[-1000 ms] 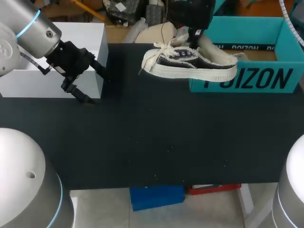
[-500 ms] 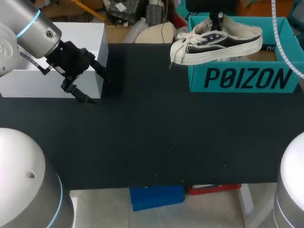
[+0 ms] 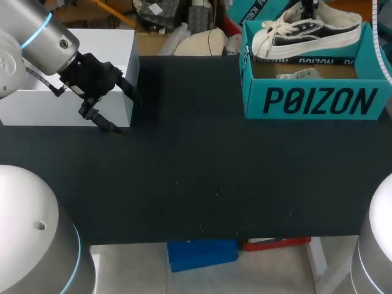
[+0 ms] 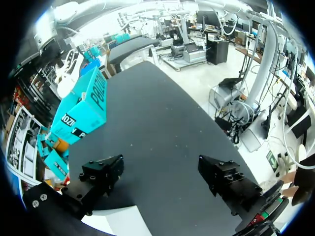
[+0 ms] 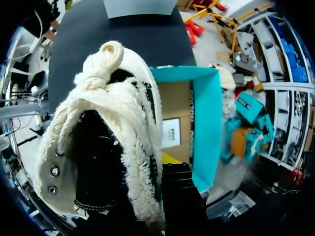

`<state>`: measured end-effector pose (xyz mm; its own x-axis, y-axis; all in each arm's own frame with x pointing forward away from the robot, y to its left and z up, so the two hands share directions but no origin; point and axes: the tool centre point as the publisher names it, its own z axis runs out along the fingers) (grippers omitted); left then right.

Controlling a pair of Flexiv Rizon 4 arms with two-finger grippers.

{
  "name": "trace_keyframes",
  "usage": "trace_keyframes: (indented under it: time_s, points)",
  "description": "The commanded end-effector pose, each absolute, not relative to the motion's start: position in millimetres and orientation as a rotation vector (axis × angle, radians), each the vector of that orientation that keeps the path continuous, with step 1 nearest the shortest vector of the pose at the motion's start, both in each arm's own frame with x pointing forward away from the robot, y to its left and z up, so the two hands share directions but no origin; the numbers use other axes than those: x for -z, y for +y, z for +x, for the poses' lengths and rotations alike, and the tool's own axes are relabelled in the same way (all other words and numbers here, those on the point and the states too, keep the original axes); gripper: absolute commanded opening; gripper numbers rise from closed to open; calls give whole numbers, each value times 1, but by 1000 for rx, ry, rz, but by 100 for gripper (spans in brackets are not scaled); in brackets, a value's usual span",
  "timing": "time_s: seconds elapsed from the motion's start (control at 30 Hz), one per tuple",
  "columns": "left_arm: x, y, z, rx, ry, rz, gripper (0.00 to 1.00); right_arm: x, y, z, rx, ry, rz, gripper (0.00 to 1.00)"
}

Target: Take the shoe out of the shoebox, open the shoe tongue, remove and reinsert the insole, then place the shoe into the shoebox

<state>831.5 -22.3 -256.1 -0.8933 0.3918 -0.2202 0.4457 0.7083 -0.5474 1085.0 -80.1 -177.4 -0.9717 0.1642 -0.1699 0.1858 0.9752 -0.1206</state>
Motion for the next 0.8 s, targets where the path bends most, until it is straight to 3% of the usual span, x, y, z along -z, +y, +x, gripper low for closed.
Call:
trace_keyframes:
  time_s: [0.03,0.53,0.8]
  points:
    - [256,-22,831,935,2822,693,100,191,-101,1131,186,2973,253,0]
    - [256,-22,831,935,2822,693,100,238,-167,1221,159,2948,251,0]
    - [256,-22,831,935,2822,693,100,272,-175,1233,148,2958,262,0]
